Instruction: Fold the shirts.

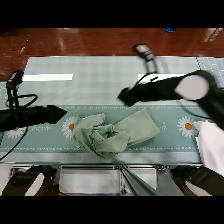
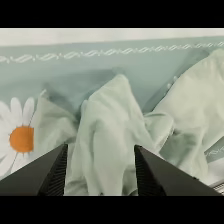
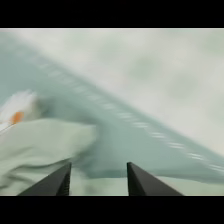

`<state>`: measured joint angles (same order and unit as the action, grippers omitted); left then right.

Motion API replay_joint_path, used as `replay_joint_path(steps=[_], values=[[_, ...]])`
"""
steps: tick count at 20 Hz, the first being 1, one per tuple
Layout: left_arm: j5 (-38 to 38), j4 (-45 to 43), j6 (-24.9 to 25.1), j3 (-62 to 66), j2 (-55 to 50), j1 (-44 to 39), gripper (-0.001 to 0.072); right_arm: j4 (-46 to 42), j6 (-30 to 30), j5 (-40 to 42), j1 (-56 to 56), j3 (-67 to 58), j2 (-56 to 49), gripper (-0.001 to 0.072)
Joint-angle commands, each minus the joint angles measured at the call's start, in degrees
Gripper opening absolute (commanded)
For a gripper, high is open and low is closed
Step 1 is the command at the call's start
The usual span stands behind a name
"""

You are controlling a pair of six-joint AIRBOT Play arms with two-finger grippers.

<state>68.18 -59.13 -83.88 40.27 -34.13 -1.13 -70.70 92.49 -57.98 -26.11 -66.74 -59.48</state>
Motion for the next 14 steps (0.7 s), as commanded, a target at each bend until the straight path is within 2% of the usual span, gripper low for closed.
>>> replay_joint_path(steps=[1, 2, 3, 6, 8, 10, 12, 13, 14], values=[[5.11, -7.32, -7.87, -0.39, -1.86, 0.04, 0.0506, -16.11, 5.46, -9.01, 16.81, 0.57, 9.16, 0.0407], [5.77, -6.27, -6.99, -1.57, -3.13, 0.02, 0.0506, -18.25, 5.88, -10.84, 22.60, 2.56, 11.32, 0.0407], [5.84, -2.23, -3.80, -3.43, -4.50, 0.02, 0.0506, -18.08, 5.86, -11.39, 27.96, 5.05, 13.14, 0.0406], [4.33, 12.13, 8.41, -9.01, -10.36, 0.04, 0.0506, -11.08, 3.26, -11.37, 41.35, 15.04, 16.83, 0.0406], [2.78, 13.79, 10.43, -9.73, -16.76, 0.04, 0.0506, -4.26, -1.31, -12.00, 46.45, 21.66, 17.09, 0.0406], [2.95, 15.98, 13.09, -9.57, -22.60, 0.02, 0.0506, -0.48, -2.40, -12.66, 48.28, 27.65, 17.09, 0.0406], [2.93, 21.81, 17.05, -9.57, -27.19, 0.02, 0.0504, 4.42, -4.44, -12.76, 48.19, 33.16, 17.09, 0.0406], [3.04, 25.53, 19.76, -9.57, -29.16, 0.02, 0.0388, 7.19, -5.97, -12.59, 48.19, 35.54, 17.09, 0.0406], [3.21, 28.83, 22.58, -9.57, -30.51, 0.02, 0.0039, 9.79, -7.19, -12.59, 48.19, 38.10, 17.07, 0.0406]])
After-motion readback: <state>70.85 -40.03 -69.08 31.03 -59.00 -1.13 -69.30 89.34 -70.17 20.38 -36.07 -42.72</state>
